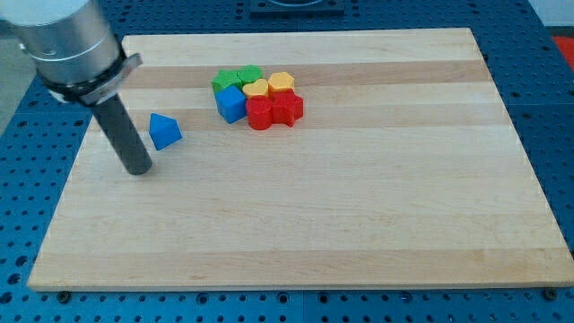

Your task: Move the blue triangle closer to the green star

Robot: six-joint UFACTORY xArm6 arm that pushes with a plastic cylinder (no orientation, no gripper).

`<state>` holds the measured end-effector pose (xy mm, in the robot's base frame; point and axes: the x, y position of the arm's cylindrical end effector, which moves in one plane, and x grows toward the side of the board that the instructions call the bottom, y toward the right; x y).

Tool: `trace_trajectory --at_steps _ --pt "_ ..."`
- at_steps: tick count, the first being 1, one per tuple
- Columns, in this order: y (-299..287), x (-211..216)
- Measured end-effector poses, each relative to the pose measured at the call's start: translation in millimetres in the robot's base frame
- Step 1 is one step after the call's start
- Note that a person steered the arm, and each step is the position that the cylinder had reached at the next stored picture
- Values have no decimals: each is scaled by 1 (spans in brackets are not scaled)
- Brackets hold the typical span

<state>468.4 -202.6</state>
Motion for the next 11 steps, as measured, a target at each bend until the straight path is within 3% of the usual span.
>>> trace_trajectory --at_steps 8,11 --pt "8 -156" --pt "56 -199"
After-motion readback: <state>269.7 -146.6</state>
